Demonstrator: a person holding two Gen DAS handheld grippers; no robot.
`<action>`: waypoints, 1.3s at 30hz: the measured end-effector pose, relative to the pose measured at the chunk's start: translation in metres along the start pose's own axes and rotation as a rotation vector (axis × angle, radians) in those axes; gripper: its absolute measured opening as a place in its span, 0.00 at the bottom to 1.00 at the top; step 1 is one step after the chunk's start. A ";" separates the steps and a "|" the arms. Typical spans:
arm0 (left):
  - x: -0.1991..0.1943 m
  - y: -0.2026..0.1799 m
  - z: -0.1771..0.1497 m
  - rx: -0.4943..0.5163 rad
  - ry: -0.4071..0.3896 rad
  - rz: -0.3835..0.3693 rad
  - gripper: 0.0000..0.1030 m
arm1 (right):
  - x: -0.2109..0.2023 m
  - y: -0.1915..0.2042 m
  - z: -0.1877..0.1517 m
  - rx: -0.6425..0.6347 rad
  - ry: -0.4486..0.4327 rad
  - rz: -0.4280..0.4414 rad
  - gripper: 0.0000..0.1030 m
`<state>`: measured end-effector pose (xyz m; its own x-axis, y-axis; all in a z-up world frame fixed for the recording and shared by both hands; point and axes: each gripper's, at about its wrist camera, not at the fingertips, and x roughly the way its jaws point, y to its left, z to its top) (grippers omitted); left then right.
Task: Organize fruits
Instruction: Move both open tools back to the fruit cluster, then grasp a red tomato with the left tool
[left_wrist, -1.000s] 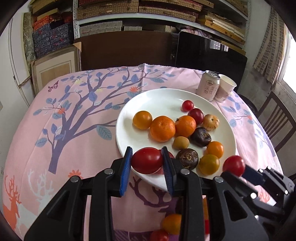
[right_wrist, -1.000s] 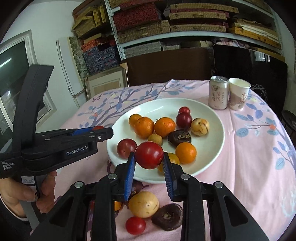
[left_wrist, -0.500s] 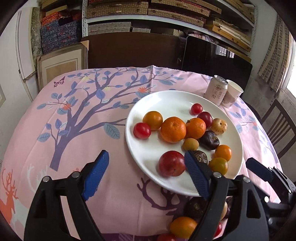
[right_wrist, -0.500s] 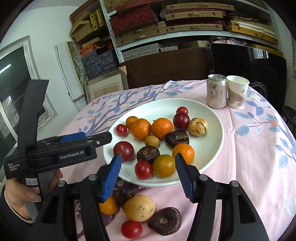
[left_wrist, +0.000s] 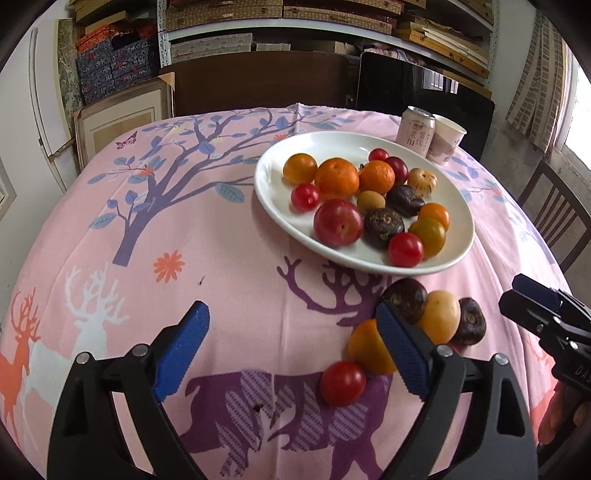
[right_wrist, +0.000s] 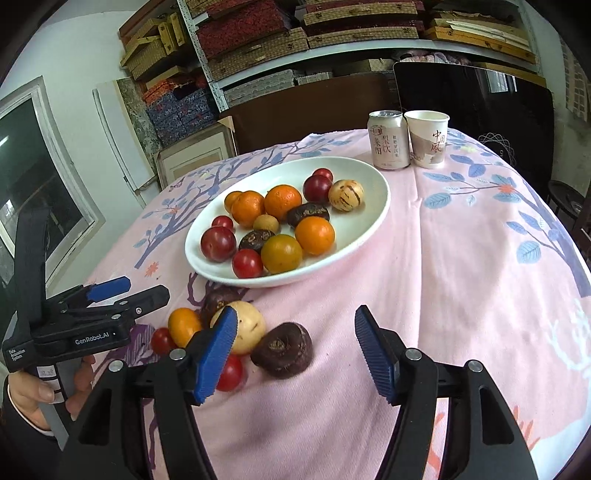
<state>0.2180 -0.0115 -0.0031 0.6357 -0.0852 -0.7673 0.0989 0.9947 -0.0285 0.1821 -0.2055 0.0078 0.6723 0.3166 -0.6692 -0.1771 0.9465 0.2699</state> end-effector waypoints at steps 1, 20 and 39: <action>0.000 0.000 -0.005 0.005 0.004 0.002 0.87 | 0.000 -0.001 -0.002 -0.004 -0.001 -0.006 0.65; 0.008 -0.012 -0.036 0.093 0.056 -0.053 0.83 | -0.005 -0.004 -0.020 -0.004 0.008 -0.017 0.67; 0.010 -0.017 -0.037 0.128 0.051 -0.118 0.25 | -0.005 0.004 -0.022 -0.064 0.014 -0.045 0.68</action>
<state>0.1950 -0.0276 -0.0341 0.5743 -0.1944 -0.7952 0.2694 0.9622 -0.0407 0.1619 -0.2019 -0.0028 0.6709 0.2738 -0.6891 -0.1929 0.9618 0.1944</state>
